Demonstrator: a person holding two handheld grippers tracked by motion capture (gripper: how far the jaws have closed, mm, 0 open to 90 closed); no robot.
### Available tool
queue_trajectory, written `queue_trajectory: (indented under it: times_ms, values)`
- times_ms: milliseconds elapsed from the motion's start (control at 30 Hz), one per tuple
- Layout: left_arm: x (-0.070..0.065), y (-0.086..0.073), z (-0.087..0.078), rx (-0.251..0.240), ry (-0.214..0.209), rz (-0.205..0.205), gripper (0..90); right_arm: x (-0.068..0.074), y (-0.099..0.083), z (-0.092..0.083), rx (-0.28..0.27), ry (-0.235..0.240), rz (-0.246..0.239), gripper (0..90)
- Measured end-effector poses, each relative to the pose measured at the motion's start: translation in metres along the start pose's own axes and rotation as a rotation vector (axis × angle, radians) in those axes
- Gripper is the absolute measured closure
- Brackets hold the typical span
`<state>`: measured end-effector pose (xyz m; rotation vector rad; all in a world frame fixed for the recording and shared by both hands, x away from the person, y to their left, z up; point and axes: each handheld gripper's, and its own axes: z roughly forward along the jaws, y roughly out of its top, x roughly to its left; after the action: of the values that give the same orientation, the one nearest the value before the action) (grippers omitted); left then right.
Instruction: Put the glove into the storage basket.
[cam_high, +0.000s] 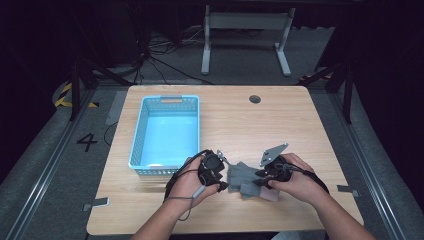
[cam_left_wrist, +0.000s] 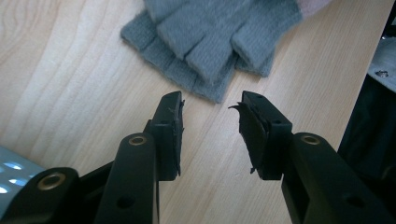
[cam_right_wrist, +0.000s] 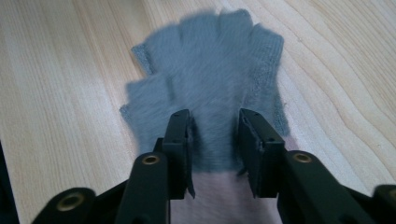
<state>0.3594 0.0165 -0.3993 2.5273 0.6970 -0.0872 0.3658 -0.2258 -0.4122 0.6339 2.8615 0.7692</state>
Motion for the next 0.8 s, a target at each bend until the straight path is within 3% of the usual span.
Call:
queue_trajectory:
  times_ms: [100, 433, 800]
  values:
    - [-0.001, 0.001, 0.002, 0.004, -0.004, 0.001, 60.3, 0.000, -0.001, -0.002, -0.020, 0.001, 0.017, 57.8]
    - [-0.002, 0.006, 0.007, 0.015, -0.013, 0.019, 60.8, -0.005, -0.013, -0.027, -0.055, -0.031, 0.081, 56.8]
    - [-0.003, 0.010, 0.010, 0.020, -0.019, 0.035, 61.7, -0.018, -0.034, -0.045, -0.010, -0.048, 0.164, 56.9]
